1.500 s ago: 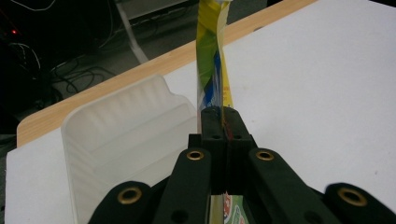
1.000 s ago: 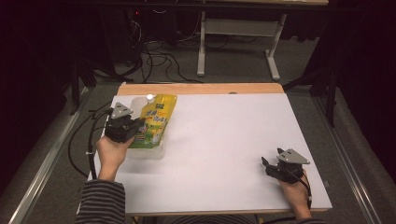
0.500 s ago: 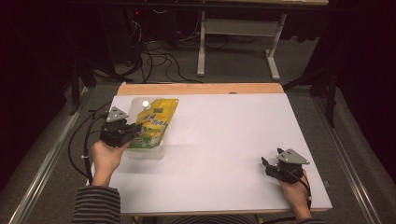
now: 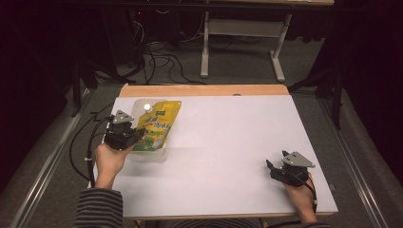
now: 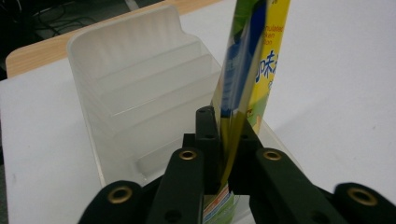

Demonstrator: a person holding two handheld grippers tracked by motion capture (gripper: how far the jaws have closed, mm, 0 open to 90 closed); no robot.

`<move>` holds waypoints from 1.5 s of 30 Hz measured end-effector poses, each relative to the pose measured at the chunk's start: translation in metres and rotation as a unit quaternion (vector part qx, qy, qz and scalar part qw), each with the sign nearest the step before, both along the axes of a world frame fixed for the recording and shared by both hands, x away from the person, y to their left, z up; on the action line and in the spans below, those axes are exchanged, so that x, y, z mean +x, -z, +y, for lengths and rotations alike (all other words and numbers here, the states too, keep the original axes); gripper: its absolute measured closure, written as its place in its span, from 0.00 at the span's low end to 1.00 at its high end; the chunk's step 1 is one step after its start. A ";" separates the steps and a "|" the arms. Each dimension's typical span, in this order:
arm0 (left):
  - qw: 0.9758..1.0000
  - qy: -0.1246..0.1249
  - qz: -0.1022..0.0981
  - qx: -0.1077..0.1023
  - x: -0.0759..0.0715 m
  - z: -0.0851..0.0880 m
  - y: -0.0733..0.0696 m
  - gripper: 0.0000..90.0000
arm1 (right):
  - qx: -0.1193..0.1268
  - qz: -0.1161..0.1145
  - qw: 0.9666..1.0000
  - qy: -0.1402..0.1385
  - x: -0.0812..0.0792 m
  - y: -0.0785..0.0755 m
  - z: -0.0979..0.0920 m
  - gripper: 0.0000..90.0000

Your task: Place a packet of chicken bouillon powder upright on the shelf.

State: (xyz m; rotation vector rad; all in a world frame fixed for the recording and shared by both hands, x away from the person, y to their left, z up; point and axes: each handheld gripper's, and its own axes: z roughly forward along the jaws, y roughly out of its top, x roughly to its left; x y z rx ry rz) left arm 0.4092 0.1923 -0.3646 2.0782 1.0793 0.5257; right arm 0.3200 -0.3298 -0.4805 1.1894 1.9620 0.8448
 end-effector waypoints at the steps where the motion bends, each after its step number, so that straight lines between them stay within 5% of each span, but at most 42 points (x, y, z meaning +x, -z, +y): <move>1: 1.000 0.000 -0.004 0.004 -0.001 -0.001 0.000 0.98 | 0.000 0.000 1.000 0.000 0.000 0.000 0.000 0.33; 6: 0.999 0.000 -0.034 0.018 -0.004 -0.007 0.001 1.00 | 0.000 0.000 1.000 0.000 0.000 0.000 0.000 0.33; 16: 0.997 -0.006 -0.073 -0.034 -0.006 -0.007 0.015 1.00 | 0.000 -0.001 1.000 0.000 0.000 0.000 0.000 0.33; 36: 0.999 -0.031 -0.026 0.033 -0.016 0.008 0.042 0.99 | -0.002 0.003 1.000 0.002 0.000 0.000 0.001 0.33; 39: 0.999 -0.039 -0.025 0.017 -0.015 0.012 0.045 0.99 | -0.003 0.001 1.000 0.001 0.000 0.000 0.001 0.33; 43: 0.999 -0.032 -0.034 0.028 -0.020 0.010 0.045 0.98 | -0.003 0.003 1.000 0.001 0.000 0.000 0.001 0.33; 45: 0.999 -0.030 -0.035 0.022 -0.023 0.011 0.046 0.89 | -0.003 0.004 1.000 0.000 0.001 0.000 0.001 0.33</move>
